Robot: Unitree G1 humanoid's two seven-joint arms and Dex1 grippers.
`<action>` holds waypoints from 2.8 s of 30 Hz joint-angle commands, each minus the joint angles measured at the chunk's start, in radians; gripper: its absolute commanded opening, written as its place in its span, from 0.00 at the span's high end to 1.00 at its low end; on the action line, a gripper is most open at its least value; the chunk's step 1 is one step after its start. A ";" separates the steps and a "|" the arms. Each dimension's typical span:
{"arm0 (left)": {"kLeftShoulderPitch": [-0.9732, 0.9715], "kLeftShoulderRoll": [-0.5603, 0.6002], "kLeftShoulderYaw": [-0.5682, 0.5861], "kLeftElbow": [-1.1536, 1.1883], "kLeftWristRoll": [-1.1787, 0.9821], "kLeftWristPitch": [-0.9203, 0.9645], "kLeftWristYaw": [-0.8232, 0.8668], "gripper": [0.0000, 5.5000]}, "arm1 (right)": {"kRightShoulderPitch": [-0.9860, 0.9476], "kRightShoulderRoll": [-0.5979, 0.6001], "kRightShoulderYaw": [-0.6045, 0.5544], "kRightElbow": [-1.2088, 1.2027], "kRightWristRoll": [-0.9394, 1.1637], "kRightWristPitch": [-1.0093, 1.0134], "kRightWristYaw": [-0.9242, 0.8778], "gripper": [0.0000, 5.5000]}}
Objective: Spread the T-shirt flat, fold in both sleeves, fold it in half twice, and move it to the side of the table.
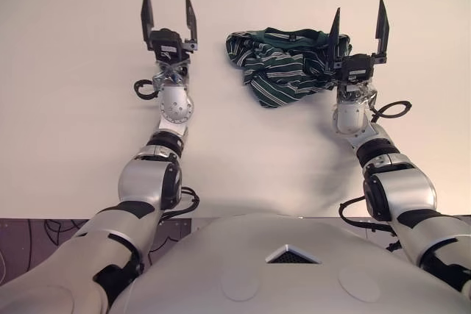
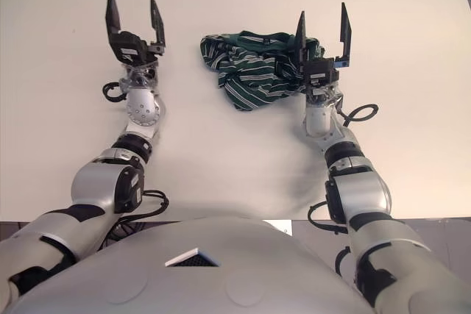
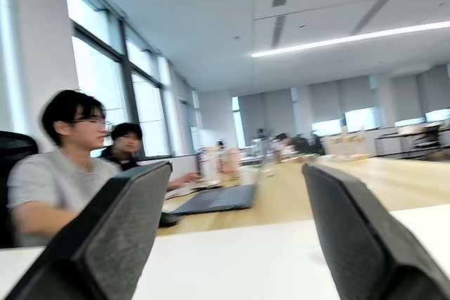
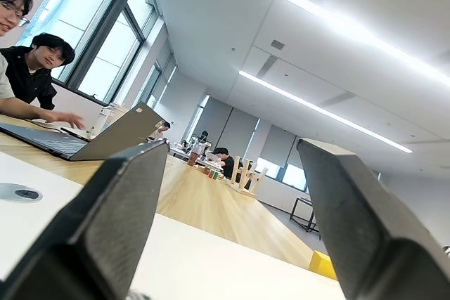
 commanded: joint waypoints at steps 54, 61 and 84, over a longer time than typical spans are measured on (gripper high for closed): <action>0.129 -0.133 0.078 -0.202 -0.387 0.037 -0.609 0.38 | 0.251 -0.197 -0.213 -0.897 1.113 1.574 1.417 0.82; 0.121 -0.131 0.091 -0.236 -0.436 0.140 -0.642 0.38 | 0.308 -0.240 -0.194 -1.016 0.971 1.420 1.460 1.00; 0.015 0.226 -0.222 -0.436 -0.037 0.266 -1.104 0.38 | 0.694 -0.484 -0.306 -1.333 1.169 1.226 2.220 1.00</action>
